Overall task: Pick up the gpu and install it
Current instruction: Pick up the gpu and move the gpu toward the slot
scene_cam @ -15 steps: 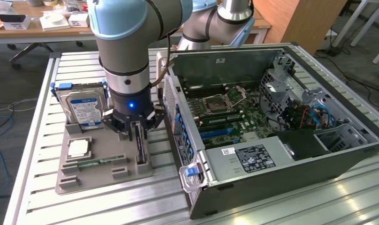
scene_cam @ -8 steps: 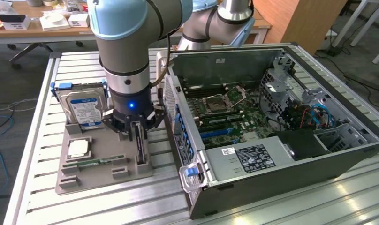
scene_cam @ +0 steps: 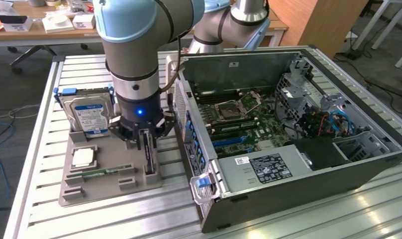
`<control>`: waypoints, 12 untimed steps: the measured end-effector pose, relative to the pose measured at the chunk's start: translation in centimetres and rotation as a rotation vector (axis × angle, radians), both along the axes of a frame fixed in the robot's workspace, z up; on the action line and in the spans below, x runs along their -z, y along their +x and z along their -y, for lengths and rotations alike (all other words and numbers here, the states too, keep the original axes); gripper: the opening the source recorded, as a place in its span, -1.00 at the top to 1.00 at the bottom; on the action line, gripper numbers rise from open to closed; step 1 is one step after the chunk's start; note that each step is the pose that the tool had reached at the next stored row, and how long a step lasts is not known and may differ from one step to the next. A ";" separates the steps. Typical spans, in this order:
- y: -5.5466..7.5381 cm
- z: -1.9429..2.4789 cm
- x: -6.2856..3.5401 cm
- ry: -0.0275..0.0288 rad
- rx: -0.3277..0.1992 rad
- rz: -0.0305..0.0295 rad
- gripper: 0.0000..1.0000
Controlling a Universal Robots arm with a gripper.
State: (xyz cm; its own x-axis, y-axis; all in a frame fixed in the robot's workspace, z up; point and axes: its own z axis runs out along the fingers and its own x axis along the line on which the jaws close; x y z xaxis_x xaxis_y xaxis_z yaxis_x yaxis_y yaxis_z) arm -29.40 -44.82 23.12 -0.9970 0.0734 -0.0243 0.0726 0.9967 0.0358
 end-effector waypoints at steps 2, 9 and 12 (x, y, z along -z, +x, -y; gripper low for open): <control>0.0 0.00 0.00 -0.0001 0.000 -0.0001 0.18; 0.0 0.00 -0.01 -0.0001 0.000 -0.0002 0.18; 0.0 0.00 -0.01 -0.0001 0.000 -0.0001 0.20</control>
State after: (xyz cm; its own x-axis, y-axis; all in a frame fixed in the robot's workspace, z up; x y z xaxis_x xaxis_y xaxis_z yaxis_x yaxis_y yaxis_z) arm -29.39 -44.82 23.13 -0.9970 0.0735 -0.0241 0.0726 0.9967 0.0356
